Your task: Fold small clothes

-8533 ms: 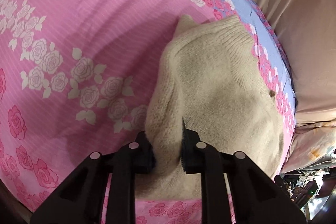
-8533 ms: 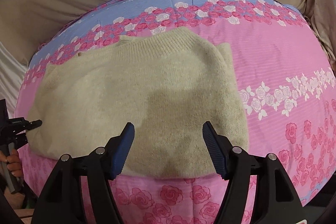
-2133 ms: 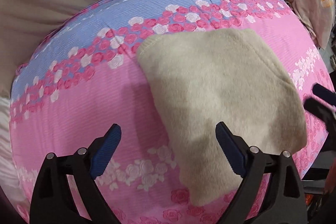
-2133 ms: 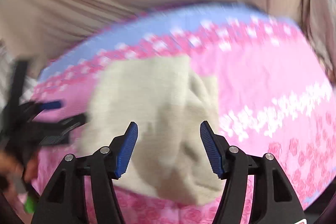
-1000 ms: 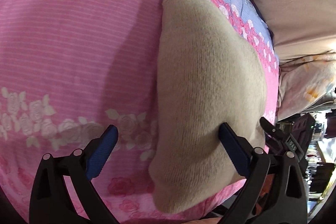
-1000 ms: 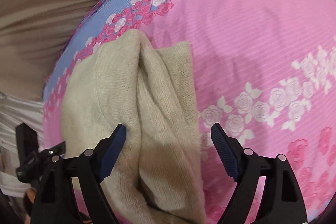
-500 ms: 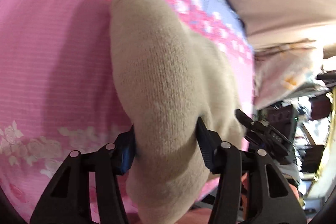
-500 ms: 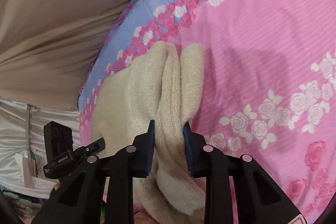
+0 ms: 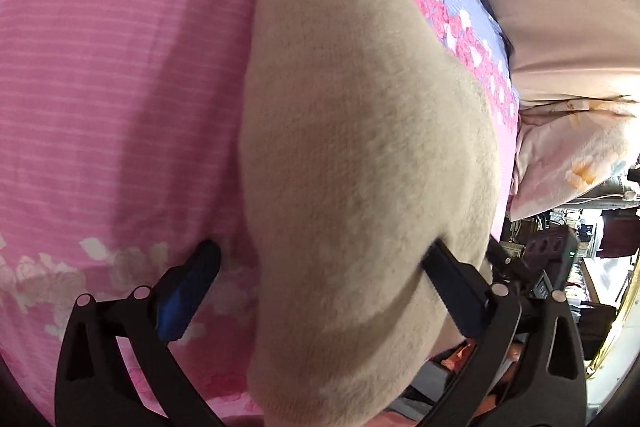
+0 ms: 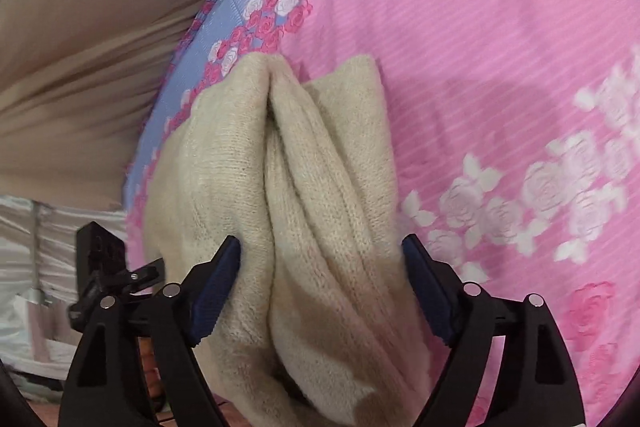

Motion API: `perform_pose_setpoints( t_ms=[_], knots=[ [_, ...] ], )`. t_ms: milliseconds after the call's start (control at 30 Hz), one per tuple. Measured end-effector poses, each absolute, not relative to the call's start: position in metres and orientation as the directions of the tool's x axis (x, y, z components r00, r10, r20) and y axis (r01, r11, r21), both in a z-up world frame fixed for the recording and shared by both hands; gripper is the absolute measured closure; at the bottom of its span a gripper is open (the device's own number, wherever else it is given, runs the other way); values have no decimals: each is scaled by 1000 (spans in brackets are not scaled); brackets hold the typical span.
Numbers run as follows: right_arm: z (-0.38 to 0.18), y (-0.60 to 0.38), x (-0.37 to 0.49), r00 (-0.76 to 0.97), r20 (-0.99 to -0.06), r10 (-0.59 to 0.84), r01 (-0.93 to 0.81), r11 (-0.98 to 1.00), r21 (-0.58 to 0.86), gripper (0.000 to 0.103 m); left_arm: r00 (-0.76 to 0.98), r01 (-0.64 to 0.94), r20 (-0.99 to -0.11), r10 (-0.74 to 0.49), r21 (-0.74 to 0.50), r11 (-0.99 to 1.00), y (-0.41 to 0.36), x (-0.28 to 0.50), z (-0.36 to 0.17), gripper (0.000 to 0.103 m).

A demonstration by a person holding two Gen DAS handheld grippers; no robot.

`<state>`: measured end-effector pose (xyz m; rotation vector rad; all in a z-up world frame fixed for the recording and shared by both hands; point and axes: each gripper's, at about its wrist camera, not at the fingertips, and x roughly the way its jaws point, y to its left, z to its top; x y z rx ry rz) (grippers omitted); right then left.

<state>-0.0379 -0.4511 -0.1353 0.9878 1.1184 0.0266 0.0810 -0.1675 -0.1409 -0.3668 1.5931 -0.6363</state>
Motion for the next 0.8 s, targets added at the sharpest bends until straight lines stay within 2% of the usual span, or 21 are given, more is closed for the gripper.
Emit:
perform_pose_setpoints(
  t_ms=[33,67,100,133,167,233,467,633,800],
  knots=[
    [-138,-453,-40,494,-719,488,443,570,692,31,-140,149,-791,-596,-612,777,-173,81,-140,24],
    [-137,-454,-39,512,-683,520,416,546,727,54,-156,154,-776,-612,-631,760,-178,82,-141,31],
    [-131,-455,-41,525,-673,521,411,537,736,58,-153,160,-782,-604,-623,766,-178,84,-139,37],
    [-123,-457,-43,535,-674,510,405,545,734,67,-142,168,-786,-601,-618,768,-179,84,-133,46],
    [-115,-458,-44,546,-673,500,393,557,732,73,-139,186,-779,-611,-627,757,-182,84,-123,50],
    [-87,-458,-50,584,-659,473,351,585,731,79,-128,210,-764,-632,-644,736,-184,83,-102,56],
    [26,-454,-63,720,-582,378,210,681,702,80,-31,388,-693,-720,-672,631,-188,70,8,56],
    [114,-444,-74,812,-481,330,92,741,665,80,83,561,-630,-772,-611,558,-177,55,108,56],
    [184,-421,-83,865,-395,310,-5,792,610,80,162,650,-571,-805,-552,522,-147,38,180,55]
  ],
)
